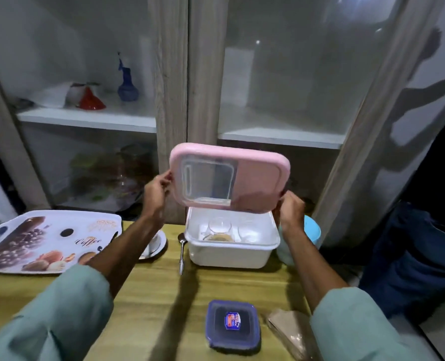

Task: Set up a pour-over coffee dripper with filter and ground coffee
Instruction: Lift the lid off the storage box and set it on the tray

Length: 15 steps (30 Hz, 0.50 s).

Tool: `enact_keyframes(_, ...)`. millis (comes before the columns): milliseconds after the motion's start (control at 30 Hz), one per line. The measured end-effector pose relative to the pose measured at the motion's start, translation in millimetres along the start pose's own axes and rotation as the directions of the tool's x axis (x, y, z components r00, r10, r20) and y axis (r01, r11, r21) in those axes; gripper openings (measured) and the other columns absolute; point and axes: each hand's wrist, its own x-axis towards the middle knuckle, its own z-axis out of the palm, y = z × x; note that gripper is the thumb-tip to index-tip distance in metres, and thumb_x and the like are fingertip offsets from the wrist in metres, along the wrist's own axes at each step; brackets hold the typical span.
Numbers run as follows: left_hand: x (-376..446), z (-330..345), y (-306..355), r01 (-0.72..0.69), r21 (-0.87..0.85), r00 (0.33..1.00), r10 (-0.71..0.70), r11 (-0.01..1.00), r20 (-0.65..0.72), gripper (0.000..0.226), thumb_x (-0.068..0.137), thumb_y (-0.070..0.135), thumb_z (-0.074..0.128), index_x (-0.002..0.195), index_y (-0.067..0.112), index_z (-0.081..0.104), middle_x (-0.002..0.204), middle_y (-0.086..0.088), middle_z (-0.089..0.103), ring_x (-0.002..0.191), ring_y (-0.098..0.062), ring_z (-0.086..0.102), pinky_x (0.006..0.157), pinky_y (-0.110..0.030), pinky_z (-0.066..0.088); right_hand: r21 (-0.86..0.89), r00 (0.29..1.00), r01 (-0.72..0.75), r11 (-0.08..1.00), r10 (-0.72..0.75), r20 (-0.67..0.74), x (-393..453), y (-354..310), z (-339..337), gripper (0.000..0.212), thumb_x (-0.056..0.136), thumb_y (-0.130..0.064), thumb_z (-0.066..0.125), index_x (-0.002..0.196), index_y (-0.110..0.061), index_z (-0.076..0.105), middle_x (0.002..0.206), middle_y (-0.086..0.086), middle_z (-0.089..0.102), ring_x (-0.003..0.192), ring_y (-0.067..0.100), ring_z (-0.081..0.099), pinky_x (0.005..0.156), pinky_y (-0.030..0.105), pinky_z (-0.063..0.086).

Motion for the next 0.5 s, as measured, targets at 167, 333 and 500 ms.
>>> enact_keyframes(167,-38.5,-35.4,4.2,0.146,-0.097,0.986,-0.152,0.985,-0.064,0.042,0.094,0.052,0.042,0.094,0.017,0.066,0.091,-0.003,0.068,0.086,-0.014,0.063,0.070,-0.024,0.050,0.135,0.978,-0.204,0.970,0.196,0.074,-35.6,20.6,-21.1,0.054,0.091,-0.054,0.048,0.103,-0.005,0.066,0.104,0.012,0.067,0.096,0.025,0.063,0.091,0.041,0.052)
enact_keyframes(333,-61.1,-79.5,1.5,0.237,-0.098,0.965,-0.246,0.967,-0.095,0.018,0.092,0.019,0.048,0.080,0.014,0.062,0.094,-0.012,0.063,0.084,-0.022,0.061,0.069,-0.023,0.052,0.019,0.981,-0.182,0.983,0.180,0.073,-70.2,28.2,-18.0,0.019,0.087,-0.021,0.060,0.070,-0.012,0.061,0.094,0.013,0.065,0.089,0.024,0.061,0.084,0.039,0.053)
enact_keyframes(500,-59.9,-127.9,5.5,0.228,0.112,0.950,-0.196,0.967,-0.242,0.024,0.073,-0.008,0.048,0.065,0.010,0.061,0.073,-0.010,0.057,0.062,-0.019,0.051,0.058,-0.027,0.047,-0.174,0.990,-0.043,0.984,0.066,0.125,-91.1,36.0,14.5,0.018,0.086,-0.004,0.060,0.099,-0.001,0.071,0.093,0.006,0.065,0.086,0.021,0.059,0.075,0.029,0.047)
